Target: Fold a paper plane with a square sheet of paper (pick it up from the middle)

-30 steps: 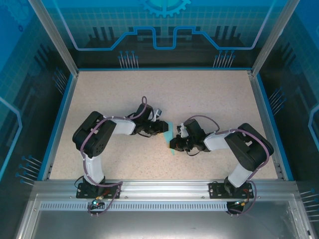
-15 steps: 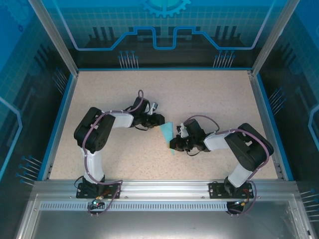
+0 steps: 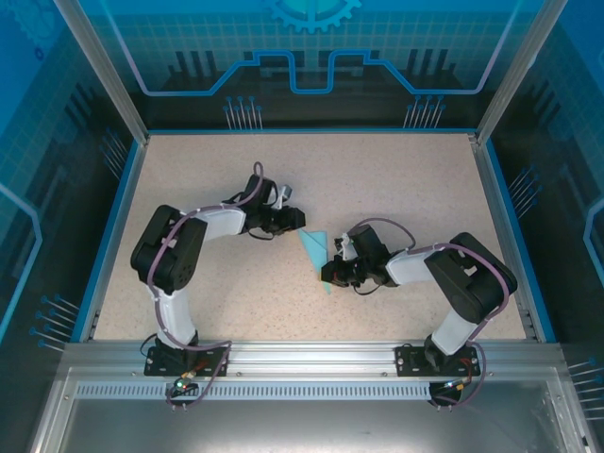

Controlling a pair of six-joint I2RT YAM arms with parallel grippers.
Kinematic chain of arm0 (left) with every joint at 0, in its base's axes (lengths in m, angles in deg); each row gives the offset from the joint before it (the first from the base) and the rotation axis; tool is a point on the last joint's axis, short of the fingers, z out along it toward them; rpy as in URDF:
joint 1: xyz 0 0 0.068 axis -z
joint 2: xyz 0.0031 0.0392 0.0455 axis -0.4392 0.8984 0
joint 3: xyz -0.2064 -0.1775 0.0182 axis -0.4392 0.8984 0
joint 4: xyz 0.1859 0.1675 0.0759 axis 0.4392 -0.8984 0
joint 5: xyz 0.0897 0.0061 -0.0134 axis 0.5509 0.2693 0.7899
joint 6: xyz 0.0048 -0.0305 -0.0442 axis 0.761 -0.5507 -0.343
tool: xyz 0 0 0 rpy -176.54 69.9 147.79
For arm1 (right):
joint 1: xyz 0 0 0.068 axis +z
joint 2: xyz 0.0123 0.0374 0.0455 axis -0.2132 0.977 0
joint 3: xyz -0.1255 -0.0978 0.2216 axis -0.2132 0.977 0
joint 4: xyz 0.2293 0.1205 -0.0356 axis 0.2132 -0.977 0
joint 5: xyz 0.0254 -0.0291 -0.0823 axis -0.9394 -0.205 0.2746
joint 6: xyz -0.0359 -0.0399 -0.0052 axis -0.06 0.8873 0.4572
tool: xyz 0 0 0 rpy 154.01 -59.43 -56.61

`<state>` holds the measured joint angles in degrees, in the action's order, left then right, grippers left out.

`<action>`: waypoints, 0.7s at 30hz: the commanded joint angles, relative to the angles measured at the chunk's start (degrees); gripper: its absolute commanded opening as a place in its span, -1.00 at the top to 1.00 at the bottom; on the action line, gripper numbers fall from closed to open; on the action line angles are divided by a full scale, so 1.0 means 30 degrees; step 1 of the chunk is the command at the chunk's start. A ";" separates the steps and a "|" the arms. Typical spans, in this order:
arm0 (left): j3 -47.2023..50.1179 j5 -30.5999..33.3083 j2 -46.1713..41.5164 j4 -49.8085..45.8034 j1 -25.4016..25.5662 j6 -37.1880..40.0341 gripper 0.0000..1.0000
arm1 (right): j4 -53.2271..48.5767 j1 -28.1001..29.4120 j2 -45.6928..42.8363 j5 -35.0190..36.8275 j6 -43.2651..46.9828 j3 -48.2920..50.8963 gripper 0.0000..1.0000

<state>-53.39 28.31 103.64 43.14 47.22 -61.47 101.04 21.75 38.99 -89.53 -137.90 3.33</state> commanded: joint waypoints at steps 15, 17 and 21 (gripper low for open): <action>0.1698 -0.0540 0.0372 0.2002 0.3487 -0.1880 0.30 | -0.2532 0.0042 0.0505 0.0434 -0.0354 0.0241 0.85; 0.1758 -0.0176 0.0841 0.1994 0.3491 -0.1875 0.31 | -0.2484 0.0042 0.0300 0.0406 -0.0423 0.0195 0.85; 0.2020 0.0887 0.1363 0.1767 0.3485 -0.1845 0.31 | -0.2815 0.0049 -0.0475 0.0460 -0.0429 -0.0102 0.84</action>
<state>-48.59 28.25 106.31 48.32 57.80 -66.20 99.53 21.77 38.47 -89.38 -138.76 2.83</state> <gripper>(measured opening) 0.343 0.078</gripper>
